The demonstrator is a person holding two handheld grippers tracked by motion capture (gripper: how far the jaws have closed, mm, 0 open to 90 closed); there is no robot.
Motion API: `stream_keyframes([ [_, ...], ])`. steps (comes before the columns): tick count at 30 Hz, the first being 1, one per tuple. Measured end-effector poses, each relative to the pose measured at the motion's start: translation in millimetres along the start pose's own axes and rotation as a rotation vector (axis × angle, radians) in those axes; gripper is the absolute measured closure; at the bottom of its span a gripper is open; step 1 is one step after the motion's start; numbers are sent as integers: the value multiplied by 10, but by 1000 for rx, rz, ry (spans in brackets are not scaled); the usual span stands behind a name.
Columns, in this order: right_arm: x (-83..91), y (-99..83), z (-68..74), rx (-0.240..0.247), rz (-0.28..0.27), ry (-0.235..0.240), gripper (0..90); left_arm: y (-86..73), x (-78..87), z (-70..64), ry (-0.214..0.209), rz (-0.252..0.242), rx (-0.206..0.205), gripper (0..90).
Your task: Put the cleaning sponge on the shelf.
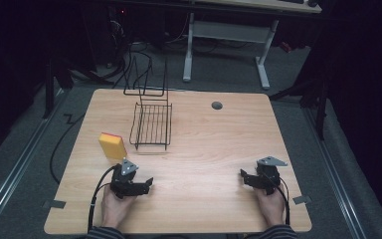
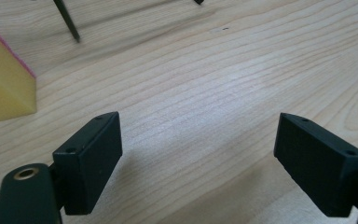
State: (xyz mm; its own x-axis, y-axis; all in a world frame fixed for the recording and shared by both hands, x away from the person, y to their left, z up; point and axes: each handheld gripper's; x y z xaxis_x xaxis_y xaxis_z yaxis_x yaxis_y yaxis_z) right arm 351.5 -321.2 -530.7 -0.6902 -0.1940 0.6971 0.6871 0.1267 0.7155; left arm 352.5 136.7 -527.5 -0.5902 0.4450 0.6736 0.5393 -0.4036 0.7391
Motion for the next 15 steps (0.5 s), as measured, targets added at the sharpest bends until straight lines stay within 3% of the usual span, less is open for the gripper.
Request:
stream_keyframes([
  [5, 0, 0, 0, 0, 0, 0, 245, -12, 46, 15, 7, -20, 24, 156],
  [7, 0, 0, 0, 0, 0, 0, 245, -19, 81, 16, 33, -43, 34, 156],
  [11, 0, 0, 0, 0, 0, 0, 245, -32, 124, 28, 28, -68, 49, 156],
  [15, 0, 0, 1, 0, 0, 0, 245, -39, 194, 35, 46, -51, 36, 158],
])
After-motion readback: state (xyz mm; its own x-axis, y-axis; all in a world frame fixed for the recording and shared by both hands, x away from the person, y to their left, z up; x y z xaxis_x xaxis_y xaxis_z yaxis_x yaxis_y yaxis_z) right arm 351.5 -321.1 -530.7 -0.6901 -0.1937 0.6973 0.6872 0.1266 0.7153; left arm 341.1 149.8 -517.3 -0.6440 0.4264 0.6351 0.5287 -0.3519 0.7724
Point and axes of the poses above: each handheld gripper's, and its own axes: x roughly backward along the jaws, y roughly out of its top, z roughly to its left, and after that the axes turned 5 degrees about -x, right-handed
